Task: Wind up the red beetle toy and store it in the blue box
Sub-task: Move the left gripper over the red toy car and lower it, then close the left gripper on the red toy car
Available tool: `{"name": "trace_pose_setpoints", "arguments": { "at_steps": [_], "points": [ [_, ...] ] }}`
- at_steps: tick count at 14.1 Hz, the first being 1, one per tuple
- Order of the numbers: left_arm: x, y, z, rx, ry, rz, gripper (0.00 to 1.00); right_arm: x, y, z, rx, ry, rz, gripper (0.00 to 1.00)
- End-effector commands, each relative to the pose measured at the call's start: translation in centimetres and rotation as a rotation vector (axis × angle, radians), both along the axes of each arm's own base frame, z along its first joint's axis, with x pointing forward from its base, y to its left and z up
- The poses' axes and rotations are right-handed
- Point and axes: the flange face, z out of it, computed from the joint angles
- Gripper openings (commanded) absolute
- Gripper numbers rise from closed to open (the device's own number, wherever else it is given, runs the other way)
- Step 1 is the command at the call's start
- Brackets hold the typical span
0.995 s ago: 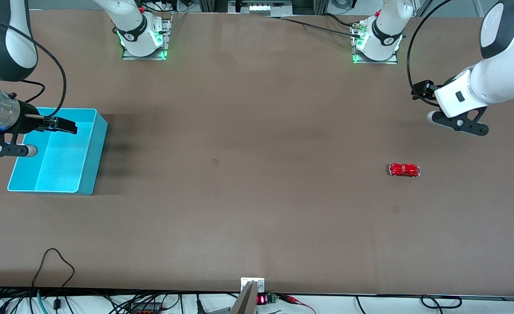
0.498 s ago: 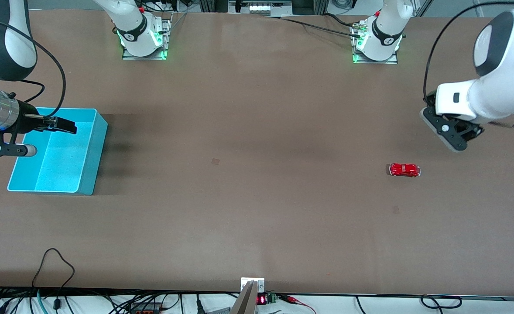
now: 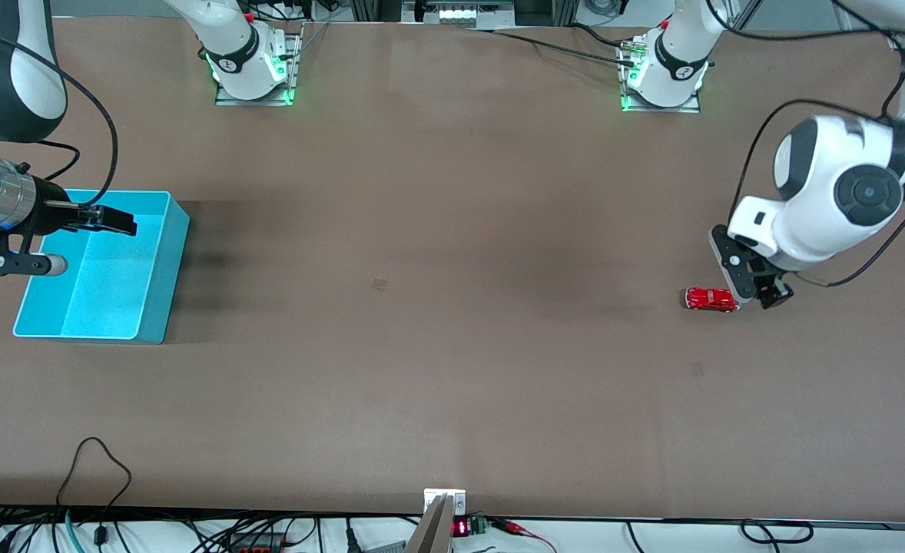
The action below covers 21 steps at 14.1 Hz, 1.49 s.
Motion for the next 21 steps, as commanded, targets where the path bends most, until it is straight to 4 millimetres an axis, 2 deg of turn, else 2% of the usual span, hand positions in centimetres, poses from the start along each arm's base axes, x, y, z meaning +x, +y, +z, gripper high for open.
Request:
{"name": "trace_pose_setpoints", "arguments": {
  "at_steps": [1, 3, 4, 5, 9, 10, 11, 13, 15, 16, 21],
  "points": [
    [1.0, 1.5, -5.6, -0.015, 0.017, -0.083, 1.00, -0.2, 0.3, 0.3, 0.000, 0.003, 0.018, 1.00],
    [1.0, 2.0, -9.4, -0.032, 0.020, -0.097, 1.00, -0.2, 0.3, 0.2, -0.001, 0.007, 0.022, 1.00],
    [0.9, 1.9, -10.3, -0.037, 0.010, -0.113, 1.00, -0.2, 0.1, 0.2, 0.000, 0.009, 0.023, 1.00],
    [0.4, 1.8, -11.1, -0.042, -0.001, -0.131, 1.00, -0.2, 0.1, 0.2, 0.001, 0.009, 0.027, 1.00],
    [-1.0, 3.8, -13.1, -0.055, -0.029, -0.165, 0.97, -0.2, 0.1, 0.0, 0.006, 0.014, 0.028, 1.00],
    [-1.2, 3.8, -13.4, -0.058, -0.035, -0.175, 0.93, -0.2, 0.1, 0.0, 0.009, 0.014, 0.041, 1.00],
    [-1.5, 3.8, -13.8, -0.060, -0.035, -0.176, 0.86, -0.2, 0.1, 0.1, 0.011, 0.012, 0.055, 1.00],
    [-1.5, 3.8, -13.8, -0.060, -0.035, -0.178, 0.45, -0.2, 0.2, 0.1, 0.012, 0.012, 0.061, 1.00],
    [-1.6, 3.5, -13.8, -0.060, -0.031, -0.174, 0.18, -0.2, 0.2, 0.1, 0.015, 0.012, 0.060, 1.00],
    [-1.6, 3.4, -13.9, -0.060, -0.027, -0.165, 0.11, -0.2, 0.2, 0.1, 0.015, 0.012, 0.060, 1.00],
    [-1.8, 3.2, -14.9, -0.061, -0.014, -0.079, 0.10, -0.1, 0.2, -0.2, 0.016, 0.018, 0.058, 1.00]
  ]
}}
